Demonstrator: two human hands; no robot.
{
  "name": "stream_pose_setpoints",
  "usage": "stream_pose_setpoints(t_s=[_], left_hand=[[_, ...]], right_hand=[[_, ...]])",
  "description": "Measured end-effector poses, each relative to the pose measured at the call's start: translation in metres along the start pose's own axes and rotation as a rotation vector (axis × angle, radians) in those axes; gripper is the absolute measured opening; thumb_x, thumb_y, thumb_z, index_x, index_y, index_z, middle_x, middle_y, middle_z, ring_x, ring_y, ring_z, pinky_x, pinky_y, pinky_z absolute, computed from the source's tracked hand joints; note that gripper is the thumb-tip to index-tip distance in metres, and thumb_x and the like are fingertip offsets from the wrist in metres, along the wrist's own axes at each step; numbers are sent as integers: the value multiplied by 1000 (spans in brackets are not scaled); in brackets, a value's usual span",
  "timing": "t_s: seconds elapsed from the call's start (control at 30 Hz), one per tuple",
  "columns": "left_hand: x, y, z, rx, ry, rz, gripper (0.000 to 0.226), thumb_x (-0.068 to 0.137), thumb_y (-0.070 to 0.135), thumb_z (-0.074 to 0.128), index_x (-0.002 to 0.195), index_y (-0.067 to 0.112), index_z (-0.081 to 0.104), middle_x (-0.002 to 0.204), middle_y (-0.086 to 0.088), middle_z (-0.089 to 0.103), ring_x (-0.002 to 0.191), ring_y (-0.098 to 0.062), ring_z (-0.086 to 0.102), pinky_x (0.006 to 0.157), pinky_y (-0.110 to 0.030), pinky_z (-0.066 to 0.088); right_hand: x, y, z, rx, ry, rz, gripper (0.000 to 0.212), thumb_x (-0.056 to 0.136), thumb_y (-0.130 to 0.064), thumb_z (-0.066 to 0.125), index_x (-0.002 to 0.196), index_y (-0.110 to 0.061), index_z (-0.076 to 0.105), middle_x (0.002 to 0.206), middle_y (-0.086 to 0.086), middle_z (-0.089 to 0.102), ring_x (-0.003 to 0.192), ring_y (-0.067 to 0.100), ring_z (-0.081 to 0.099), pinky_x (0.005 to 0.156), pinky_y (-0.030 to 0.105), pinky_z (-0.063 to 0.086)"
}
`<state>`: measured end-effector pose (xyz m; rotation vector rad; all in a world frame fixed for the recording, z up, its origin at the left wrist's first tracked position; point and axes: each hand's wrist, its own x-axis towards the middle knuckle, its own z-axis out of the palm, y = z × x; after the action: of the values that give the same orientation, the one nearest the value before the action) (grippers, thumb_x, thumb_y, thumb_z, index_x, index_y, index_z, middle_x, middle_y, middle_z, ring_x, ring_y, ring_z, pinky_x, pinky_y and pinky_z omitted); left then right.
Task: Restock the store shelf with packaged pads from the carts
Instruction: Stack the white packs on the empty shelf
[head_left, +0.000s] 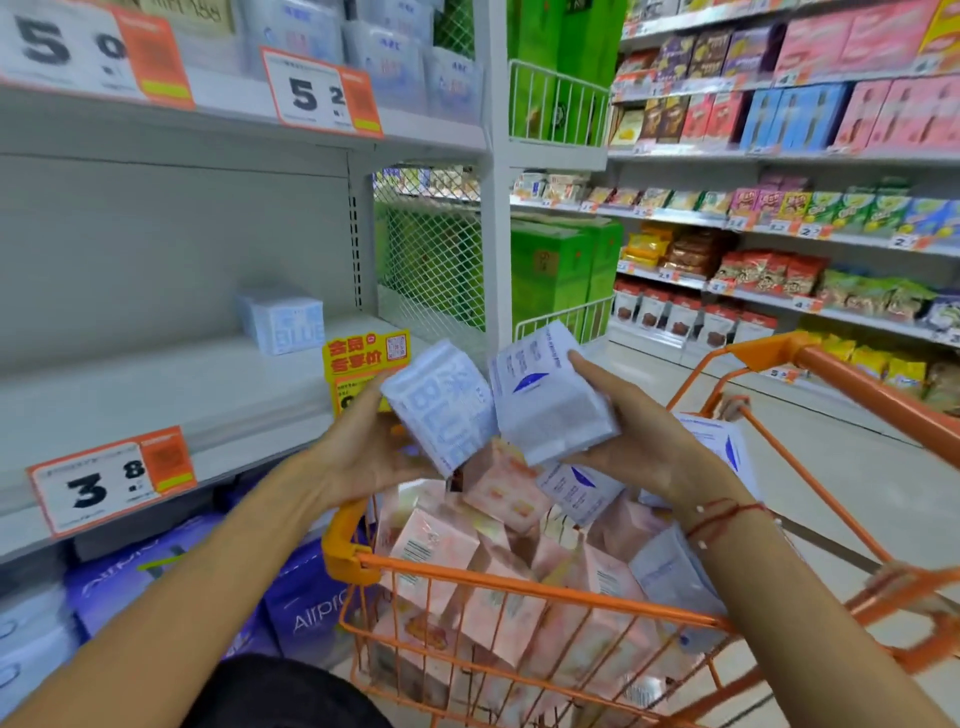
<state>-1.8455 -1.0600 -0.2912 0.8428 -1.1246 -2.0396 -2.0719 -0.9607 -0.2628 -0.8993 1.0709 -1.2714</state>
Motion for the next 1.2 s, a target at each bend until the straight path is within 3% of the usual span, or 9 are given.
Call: stream_pose_setpoints(t_s=[0.1, 0.2, 0.27, 0.4, 0.53, 0.63, 0.83, 1.03, 1.2], left_hand=[[1, 1, 6, 43, 27, -37, 52, 91, 60, 38, 101, 13, 59, 76, -8, 49, 46, -17, 47, 60, -37, 58], [0, 9, 6, 43, -116, -80, 83, 72, 81, 42, 118, 15, 60, 98, -12, 55, 74, -21, 54, 79, -39, 56], [-4, 14, 10, 60, -126, -11, 79, 64, 68, 59, 124, 17, 58, 114, -9, 62, 97, -23, 61, 79, -37, 58], [-9, 23, 16, 154, -81, 146, 40, 80, 34, 64, 117, 20, 57, 98, 2, 74, 92, -14, 68, 78, -27, 59], [-10, 39, 9, 321, 67, 238, 41, 88, 51, 52, 120, 28, 58, 110, 5, 71, 102, -13, 66, 95, -33, 50], [-9, 60, -4, 426, 215, 354, 55, 82, 62, 52, 122, 25, 60, 112, 7, 70, 100, -7, 65, 87, -24, 48], [-22, 111, -70, 244, 509, 455, 37, 79, 56, 61, 107, 31, 58, 101, 4, 67, 86, -14, 64, 76, -27, 53], [-17, 133, -134, 344, 675, 377, 82, 30, 55, 68, 107, 27, 63, 110, 3, 61, 98, -19, 63, 75, -27, 45], [22, 133, -149, 429, 653, 216, 84, 23, 48, 69, 101, 17, 67, 102, 1, 62, 96, -19, 60, 68, -21, 39]], right_hand=[[6, 0, 0, 114, -37, 47, 47, 77, -45, 62, 115, -18, 68, 122, 12, 65, 105, 30, 65, 91, 54, 50], [8, -2, 0, 127, 2, 57, 42, 88, -44, 53, 116, -15, 66, 119, 11, 67, 95, 28, 68, 84, 47, 54], [12, -2, -2, 174, 17, 46, 40, 88, -43, 52, 109, -14, 69, 112, 13, 69, 88, 29, 69, 76, 46, 57], [20, -9, 8, 153, -59, 36, 46, 84, -53, 47, 100, -21, 76, 112, 11, 69, 90, 30, 69, 77, 46, 56], [34, -25, 28, 49, -215, 135, 65, 76, -70, 46, 116, -24, 69, 124, 13, 63, 105, 33, 64, 93, 51, 48], [56, -44, 48, -13, -203, 113, 63, 75, -63, 55, 121, -22, 64, 116, 13, 67, 98, 31, 68, 78, 47, 58], [121, -88, 71, -298, 40, 42, 49, 78, -48, 63, 116, -17, 63, 105, 10, 70, 93, 25, 66, 68, 35, 59], [188, -97, 90, -589, 26, -37, 36, 81, -42, 67, 110, -21, 59, 95, 0, 64, 83, 16, 60, 70, 29, 50], [255, -84, 107, -1074, 70, -467, 50, 70, -25, 83, 110, -16, 54, 98, -2, 55, 86, 16, 53, 67, 25, 42]])
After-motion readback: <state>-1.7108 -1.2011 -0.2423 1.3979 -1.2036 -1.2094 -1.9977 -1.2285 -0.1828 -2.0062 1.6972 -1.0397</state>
